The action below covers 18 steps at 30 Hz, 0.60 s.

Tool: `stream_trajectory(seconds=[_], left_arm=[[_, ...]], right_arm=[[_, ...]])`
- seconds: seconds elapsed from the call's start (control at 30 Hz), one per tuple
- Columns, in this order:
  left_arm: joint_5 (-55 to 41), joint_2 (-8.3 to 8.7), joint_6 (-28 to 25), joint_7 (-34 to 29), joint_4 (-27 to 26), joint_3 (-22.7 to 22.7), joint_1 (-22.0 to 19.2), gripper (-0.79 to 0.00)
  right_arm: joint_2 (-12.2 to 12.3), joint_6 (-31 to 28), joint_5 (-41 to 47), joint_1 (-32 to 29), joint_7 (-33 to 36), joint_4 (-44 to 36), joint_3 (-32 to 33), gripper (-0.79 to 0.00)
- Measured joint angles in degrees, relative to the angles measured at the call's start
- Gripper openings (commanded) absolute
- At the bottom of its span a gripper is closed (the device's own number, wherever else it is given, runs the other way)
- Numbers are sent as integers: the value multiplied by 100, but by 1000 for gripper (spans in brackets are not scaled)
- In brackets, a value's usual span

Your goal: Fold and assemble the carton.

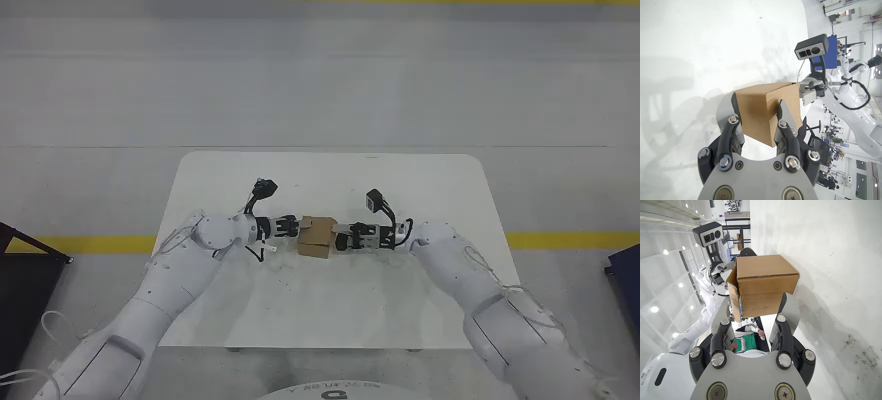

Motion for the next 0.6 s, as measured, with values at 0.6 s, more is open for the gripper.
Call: stream_trajectory(seconds=[0.6], left_arm=[[4, -20, -32, -3, 40, -37, 6, -406]], right_arm=[[76, -31, -140, -56, -32, -51, 74, -403]])
